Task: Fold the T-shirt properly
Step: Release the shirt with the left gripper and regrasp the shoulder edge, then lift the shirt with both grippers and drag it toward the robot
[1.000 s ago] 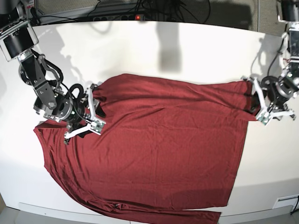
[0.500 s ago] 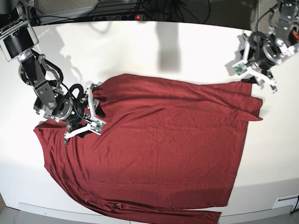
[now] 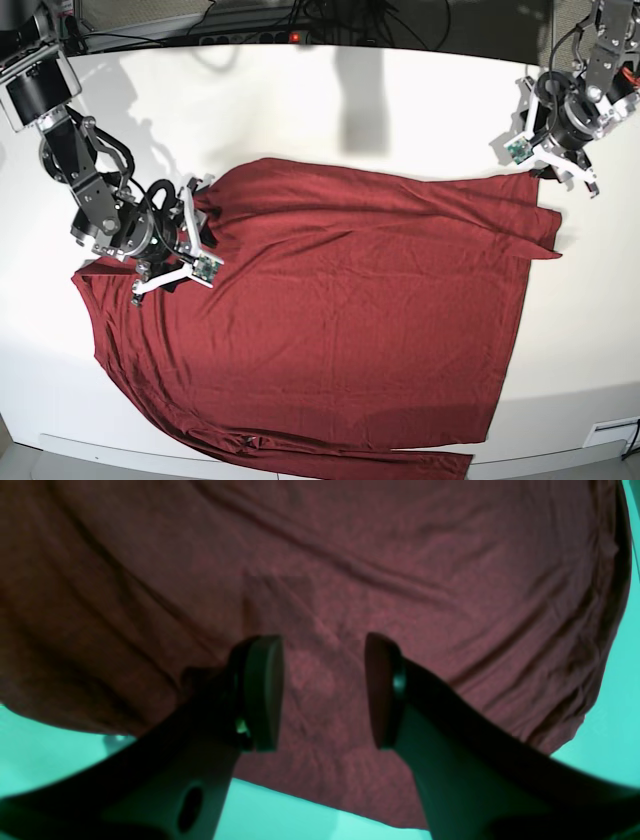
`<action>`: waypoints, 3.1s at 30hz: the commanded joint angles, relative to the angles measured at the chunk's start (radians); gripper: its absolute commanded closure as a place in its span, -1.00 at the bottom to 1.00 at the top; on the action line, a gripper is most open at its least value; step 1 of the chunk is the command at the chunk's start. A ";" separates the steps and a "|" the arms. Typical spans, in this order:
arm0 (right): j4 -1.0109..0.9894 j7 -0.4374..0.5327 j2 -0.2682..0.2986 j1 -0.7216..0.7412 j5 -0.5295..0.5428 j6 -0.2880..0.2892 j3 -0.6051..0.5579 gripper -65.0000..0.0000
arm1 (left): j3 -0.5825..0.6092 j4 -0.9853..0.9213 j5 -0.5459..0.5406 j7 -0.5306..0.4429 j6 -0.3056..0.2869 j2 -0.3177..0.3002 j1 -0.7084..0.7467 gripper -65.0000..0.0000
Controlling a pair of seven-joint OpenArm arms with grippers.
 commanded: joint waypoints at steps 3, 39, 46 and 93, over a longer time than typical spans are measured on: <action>0.013 0.014 0.017 0.022 0.001 -0.005 0.011 0.19 | -0.006 0.016 0.000 -0.035 0.011 -0.015 -0.008 0.29; 0.126 -0.133 0.179 0.022 0.136 0.042 0.011 0.20 | 0.166 -0.222 0.059 0.063 0.014 -0.012 -0.116 1.00; 0.131 -0.112 0.262 -0.039 0.126 0.042 -0.033 0.10 | 0.165 -0.222 0.060 0.075 0.015 0.009 -0.121 1.00; 0.075 0.005 0.215 -0.051 -0.096 0.042 -0.037 1.00 | 0.018 0.030 -0.152 0.074 0.195 0.015 -0.079 1.00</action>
